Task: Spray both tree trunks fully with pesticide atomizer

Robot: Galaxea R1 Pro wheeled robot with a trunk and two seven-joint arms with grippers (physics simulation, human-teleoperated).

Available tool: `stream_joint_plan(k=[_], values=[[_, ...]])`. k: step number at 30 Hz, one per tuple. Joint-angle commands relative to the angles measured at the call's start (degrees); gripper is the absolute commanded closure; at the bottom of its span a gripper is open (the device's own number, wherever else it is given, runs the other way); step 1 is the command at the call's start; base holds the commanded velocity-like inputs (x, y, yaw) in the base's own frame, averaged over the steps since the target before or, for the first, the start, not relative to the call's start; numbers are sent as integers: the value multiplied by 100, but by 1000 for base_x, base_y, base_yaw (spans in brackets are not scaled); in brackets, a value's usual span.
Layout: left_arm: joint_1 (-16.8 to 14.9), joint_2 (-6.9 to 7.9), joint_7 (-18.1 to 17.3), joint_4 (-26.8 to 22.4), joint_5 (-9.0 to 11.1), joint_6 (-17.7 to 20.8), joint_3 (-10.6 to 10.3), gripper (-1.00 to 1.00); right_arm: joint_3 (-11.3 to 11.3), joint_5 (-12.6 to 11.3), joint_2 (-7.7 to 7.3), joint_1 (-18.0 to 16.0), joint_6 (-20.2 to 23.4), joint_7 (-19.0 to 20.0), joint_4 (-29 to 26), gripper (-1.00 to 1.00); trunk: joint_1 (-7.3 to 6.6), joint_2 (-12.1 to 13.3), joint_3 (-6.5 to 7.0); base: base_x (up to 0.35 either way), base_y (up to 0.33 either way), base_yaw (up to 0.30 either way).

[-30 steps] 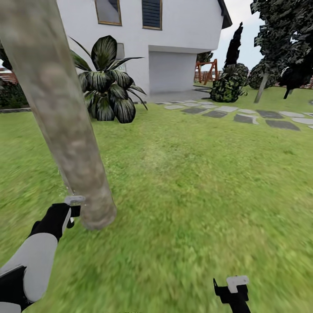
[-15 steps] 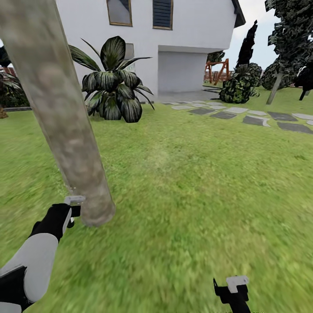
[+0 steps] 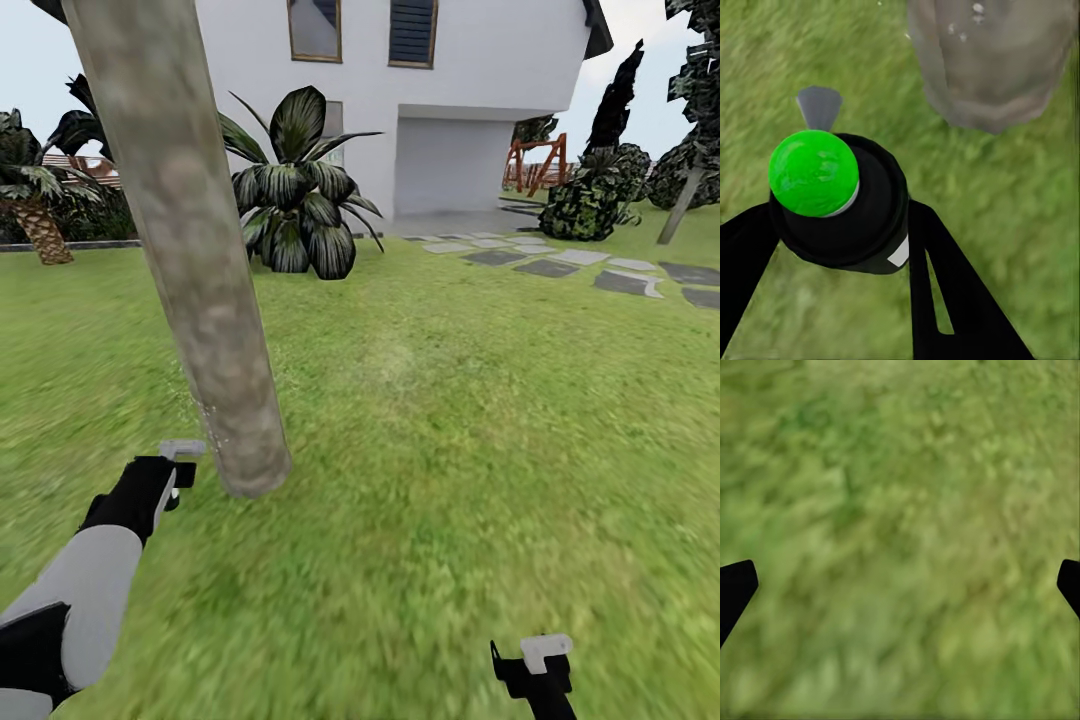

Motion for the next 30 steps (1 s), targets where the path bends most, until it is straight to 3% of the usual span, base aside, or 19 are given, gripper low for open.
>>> stream_joint_plan(k=[1,8,13,18,23,30], values=[[-39,15,1,3,-6,41,-30,100,-1,0,0,0,0,0,0,-100,0,0,-1,0,0,1],[8,31,15,6,0,184,-53,100,-2,0,0,0,0,2,0,-100,0,0,-1,4,-16,0],[-76,-17,19,-7,11,185,-51,100,0,0,0,0,0,2,0,-100,0,0,-1,72,-237,0],[-265,-213,26,-218,10,207,-50,100,5,0,2,0,0,2,0,-100,0,0,-1,81,-262,0],[-256,-230,28,-326,4,271,-49,100,7,0,7,0,0,2,0,-100,0,0,-1,126,-260,4],[-219,-227,50,-328,1,265,-24,100,7,0,9,0,0,2,0,-100,0,0,-1,223,-206,261]])
